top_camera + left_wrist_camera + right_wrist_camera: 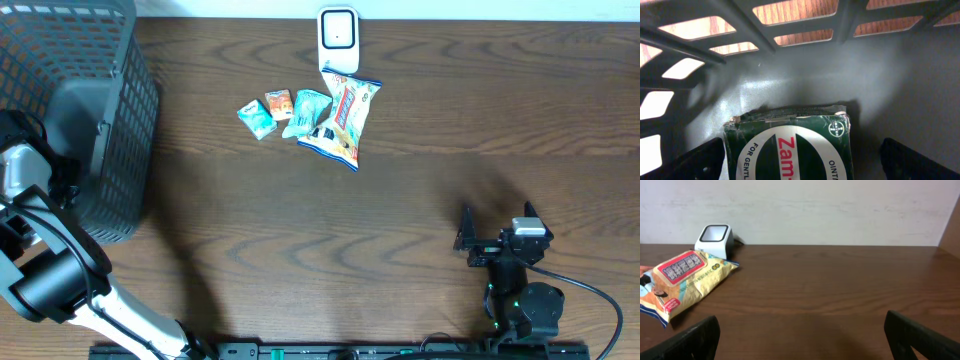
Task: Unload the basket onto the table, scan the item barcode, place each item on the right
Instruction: 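Reach into the basket and grasp the green Zam-Buk tin with left gripper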
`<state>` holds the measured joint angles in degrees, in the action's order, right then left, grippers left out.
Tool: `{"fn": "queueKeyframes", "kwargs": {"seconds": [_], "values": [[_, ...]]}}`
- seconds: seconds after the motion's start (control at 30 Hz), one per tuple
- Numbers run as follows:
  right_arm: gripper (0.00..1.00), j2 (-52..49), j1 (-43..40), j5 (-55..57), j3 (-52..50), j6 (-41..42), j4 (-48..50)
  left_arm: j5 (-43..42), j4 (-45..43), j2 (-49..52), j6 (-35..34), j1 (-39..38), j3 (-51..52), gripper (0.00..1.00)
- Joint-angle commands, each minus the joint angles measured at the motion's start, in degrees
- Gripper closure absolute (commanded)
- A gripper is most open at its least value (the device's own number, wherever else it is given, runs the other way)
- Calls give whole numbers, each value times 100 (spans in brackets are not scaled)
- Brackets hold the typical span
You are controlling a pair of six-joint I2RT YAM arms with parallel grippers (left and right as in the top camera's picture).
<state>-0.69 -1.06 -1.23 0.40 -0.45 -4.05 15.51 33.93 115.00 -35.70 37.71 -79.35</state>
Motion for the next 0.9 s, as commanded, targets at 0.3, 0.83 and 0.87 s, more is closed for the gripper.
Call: {"fn": "queueKeyframes", "kwargs": {"seconds": [0.3, 0.83, 0.87], "values": [[1, 37, -17, 46, -9, 61, -24, -55, 199, 66, 142, -2, 26, 39], [1, 37, -17, 46, -9, 63, -26, -723, 216, -2223, 140, -2, -31, 56], [1, 37, -17, 46, -9, 63, -26, -890, 168, -2396, 140, -2, -31, 56]]}}
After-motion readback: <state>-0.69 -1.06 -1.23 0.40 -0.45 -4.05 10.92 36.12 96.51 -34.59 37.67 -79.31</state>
